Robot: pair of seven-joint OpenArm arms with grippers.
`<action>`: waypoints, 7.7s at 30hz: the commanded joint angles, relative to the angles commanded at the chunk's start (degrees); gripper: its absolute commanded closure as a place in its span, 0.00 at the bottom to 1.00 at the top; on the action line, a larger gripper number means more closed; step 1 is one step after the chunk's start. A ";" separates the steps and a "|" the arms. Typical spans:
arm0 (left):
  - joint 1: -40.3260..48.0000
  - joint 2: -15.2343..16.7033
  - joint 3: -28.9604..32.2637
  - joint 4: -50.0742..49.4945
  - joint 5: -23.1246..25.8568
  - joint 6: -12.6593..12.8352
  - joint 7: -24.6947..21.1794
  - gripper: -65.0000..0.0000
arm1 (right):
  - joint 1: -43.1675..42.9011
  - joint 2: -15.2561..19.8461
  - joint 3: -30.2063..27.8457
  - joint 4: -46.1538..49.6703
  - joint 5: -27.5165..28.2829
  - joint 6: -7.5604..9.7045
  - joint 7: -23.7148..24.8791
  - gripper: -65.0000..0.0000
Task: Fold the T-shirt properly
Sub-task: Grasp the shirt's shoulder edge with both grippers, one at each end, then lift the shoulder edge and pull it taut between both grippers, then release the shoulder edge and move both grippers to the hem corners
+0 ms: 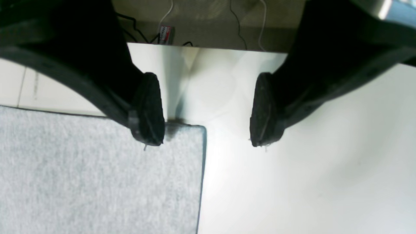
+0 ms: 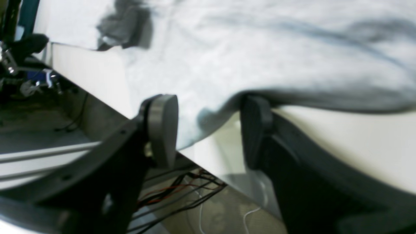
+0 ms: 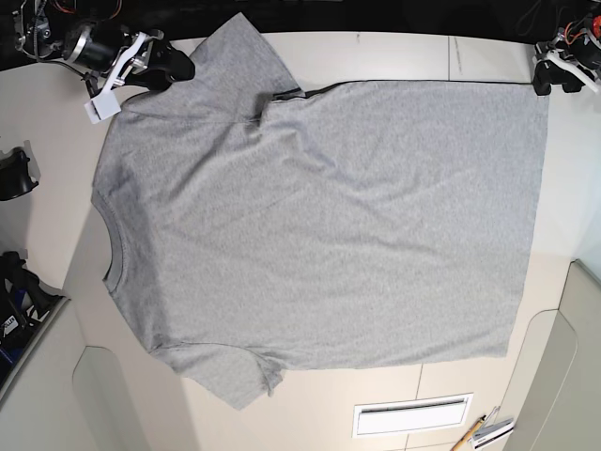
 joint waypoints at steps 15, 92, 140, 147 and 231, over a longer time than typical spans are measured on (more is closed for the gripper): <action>-0.94 -1.81 -2.82 0.02 -2.19 0.04 4.74 0.30 | 0.00 -1.51 -1.14 0.00 -2.12 -0.04 1.29 0.52; -8.33 -3.54 -0.85 4.26 -12.59 -4.78 9.81 1.00 | 7.21 -6.51 9.53 12.92 4.26 1.46 -1.95 1.00; -33.97 -2.99 10.84 -14.86 0.28 -4.78 -1.81 0.53 | 44.81 -6.62 -0.31 -17.40 -13.49 0.72 8.28 0.46; -33.90 -3.04 7.19 -14.84 -4.92 -4.78 2.82 0.44 | 42.97 -6.62 14.93 -16.90 -9.49 0.79 1.64 0.44; -7.08 -1.64 0.52 3.69 -14.64 -4.78 20.31 1.00 | 7.67 -3.23 22.29 2.43 3.56 1.20 -9.90 1.00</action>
